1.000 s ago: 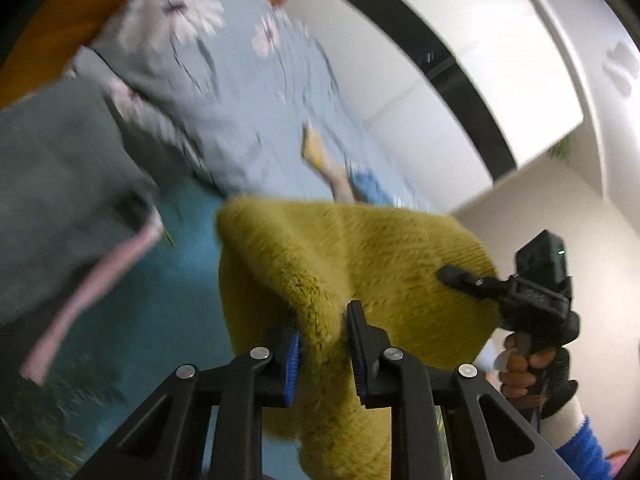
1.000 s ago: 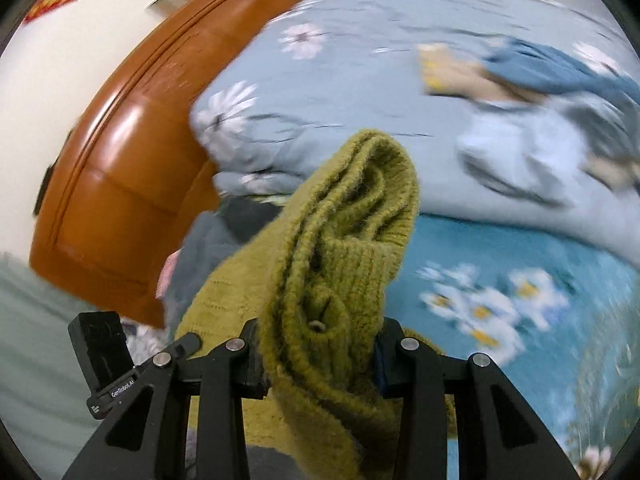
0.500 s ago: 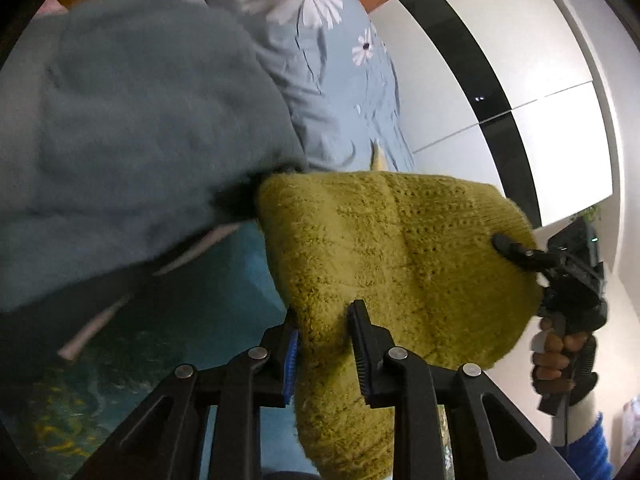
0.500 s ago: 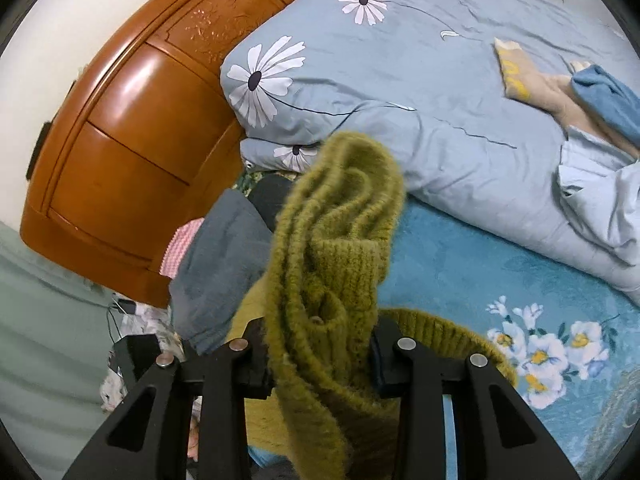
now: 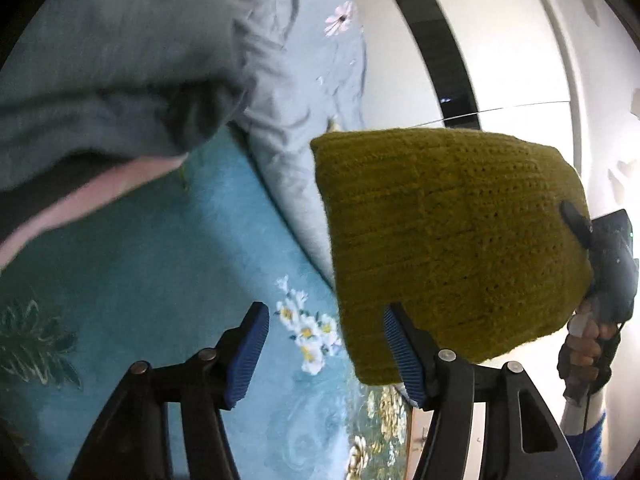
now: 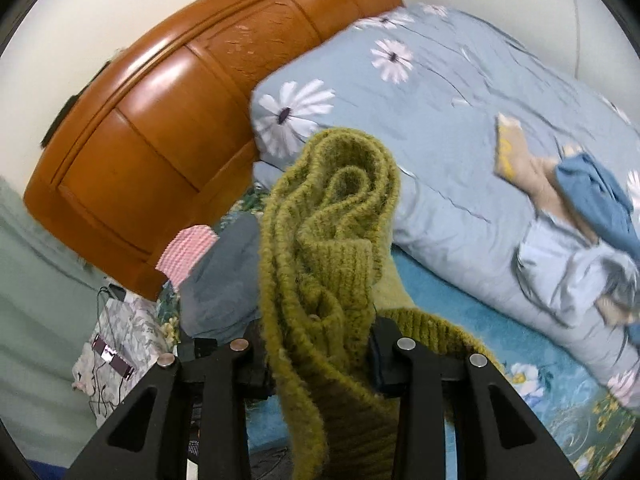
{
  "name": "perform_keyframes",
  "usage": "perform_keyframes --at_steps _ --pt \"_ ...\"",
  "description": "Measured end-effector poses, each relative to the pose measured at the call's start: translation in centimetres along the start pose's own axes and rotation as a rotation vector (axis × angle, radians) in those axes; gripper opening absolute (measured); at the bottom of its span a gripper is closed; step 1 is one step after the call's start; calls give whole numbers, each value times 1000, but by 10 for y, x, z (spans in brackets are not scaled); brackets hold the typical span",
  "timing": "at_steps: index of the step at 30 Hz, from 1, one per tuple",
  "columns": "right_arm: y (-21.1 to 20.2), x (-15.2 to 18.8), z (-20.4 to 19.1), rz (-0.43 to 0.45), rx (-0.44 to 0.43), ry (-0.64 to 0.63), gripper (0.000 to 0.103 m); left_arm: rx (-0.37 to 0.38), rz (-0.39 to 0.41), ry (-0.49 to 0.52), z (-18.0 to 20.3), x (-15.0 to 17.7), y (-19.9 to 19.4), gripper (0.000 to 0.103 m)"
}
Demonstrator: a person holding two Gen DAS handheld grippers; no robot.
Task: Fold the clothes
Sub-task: 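Lift the folded sweater with both grippers and carry it toward the clothes pile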
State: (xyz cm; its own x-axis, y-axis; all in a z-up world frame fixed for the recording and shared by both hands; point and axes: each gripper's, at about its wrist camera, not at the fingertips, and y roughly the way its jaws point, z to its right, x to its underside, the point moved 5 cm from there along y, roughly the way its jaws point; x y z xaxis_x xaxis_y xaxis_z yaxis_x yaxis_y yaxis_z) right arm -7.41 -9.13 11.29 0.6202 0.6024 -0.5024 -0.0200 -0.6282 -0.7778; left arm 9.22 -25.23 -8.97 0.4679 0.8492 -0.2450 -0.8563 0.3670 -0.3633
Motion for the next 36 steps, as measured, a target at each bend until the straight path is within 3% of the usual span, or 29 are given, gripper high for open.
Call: perform_keyframes --at_steps 4,8,13,18,21,24,28,32,36 --pt "-3 -14 -51 7 -96 -88 36 -17 84 40 9 -13 -45 66" --pt "0 -30 -112 14 -222 -185 36 -29 216 54 9 -26 -116 68" --pt "21 -48 -192 -5 -390 -285 36 -106 382 79 7 -36 -205 71" --pt "47 -58 -250 -58 -610 -306 36 -171 516 64 -6 -35 -290 77" --pt "79 -62 -251 -114 -709 -246 36 -183 561 48 -16 -41 -311 79" --pt "135 -61 -233 -196 -686 -196 36 -220 534 4 -38 -47 -299 79" --pt "211 -52 -194 -310 -559 -150 36 -293 475 -71 -74 -49 -272 79" --pt "238 -62 -165 -323 -513 -157 36 -344 455 -110 -97 -55 -255 79" --pt "265 -71 -135 -337 -467 -165 36 -336 469 -138 -112 -70 -251 79"
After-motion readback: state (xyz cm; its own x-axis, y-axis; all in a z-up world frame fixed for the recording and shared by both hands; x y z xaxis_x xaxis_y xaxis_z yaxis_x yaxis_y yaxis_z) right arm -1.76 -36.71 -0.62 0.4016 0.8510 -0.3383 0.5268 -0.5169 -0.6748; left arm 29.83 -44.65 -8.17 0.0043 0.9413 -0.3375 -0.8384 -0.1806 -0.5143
